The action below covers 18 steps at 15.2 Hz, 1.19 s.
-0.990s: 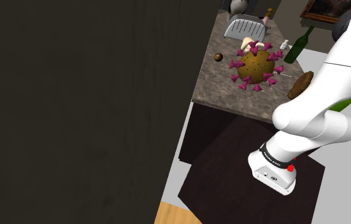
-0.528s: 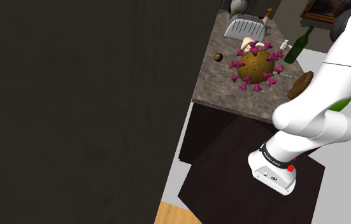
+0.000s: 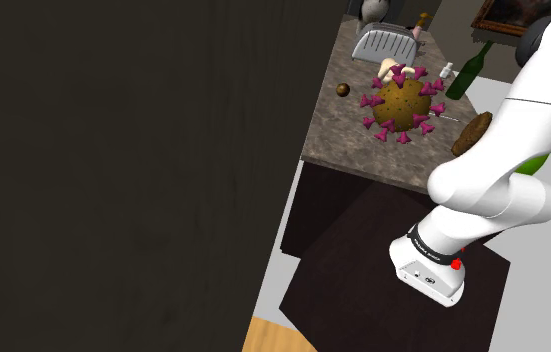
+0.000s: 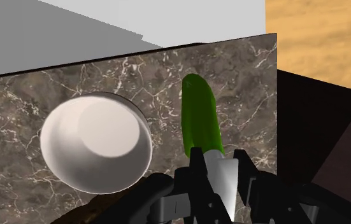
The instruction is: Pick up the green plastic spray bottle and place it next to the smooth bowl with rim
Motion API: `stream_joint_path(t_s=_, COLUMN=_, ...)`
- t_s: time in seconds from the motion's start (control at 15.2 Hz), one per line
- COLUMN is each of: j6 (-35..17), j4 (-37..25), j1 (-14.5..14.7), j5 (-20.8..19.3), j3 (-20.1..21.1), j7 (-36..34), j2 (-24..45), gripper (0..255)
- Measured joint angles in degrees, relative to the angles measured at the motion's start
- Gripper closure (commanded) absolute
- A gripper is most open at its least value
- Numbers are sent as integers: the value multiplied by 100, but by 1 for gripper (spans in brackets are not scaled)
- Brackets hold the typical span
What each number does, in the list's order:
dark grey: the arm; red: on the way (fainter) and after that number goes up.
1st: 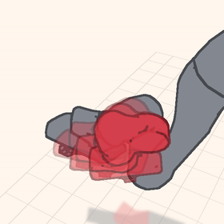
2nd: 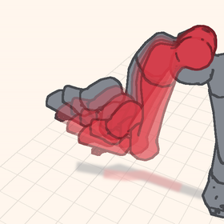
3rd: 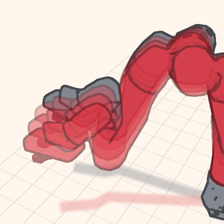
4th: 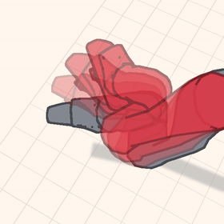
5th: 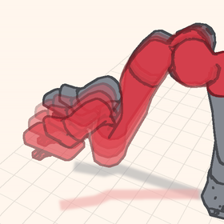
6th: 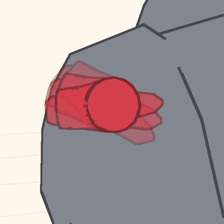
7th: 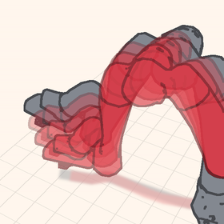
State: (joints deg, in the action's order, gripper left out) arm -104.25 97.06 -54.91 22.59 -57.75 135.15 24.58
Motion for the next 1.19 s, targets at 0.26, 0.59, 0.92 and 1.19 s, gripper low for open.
stream_joint_path(t_s=0.26, j6=-3, j4=4, j1=2, j5=0, j3=0, j7=0, j2=-1, gripper=0)
stream_joint_path(t_s=0.59, j6=-4, j4=3, j1=2, j5=0, j3=-1, j7=0, j2=-2, gripper=0)
stream_joint_path(t_s=0.92, j6=613, j4=-623, j1=-120, j5=-89, j3=-48, j7=-85, j2=-46, gripper=0)
stream_joint_path(t_s=1.19, j6=678, j4=-670, j1=-116, j5=-115, j3=-65, j7=-99, j2=-72, gripper=0)
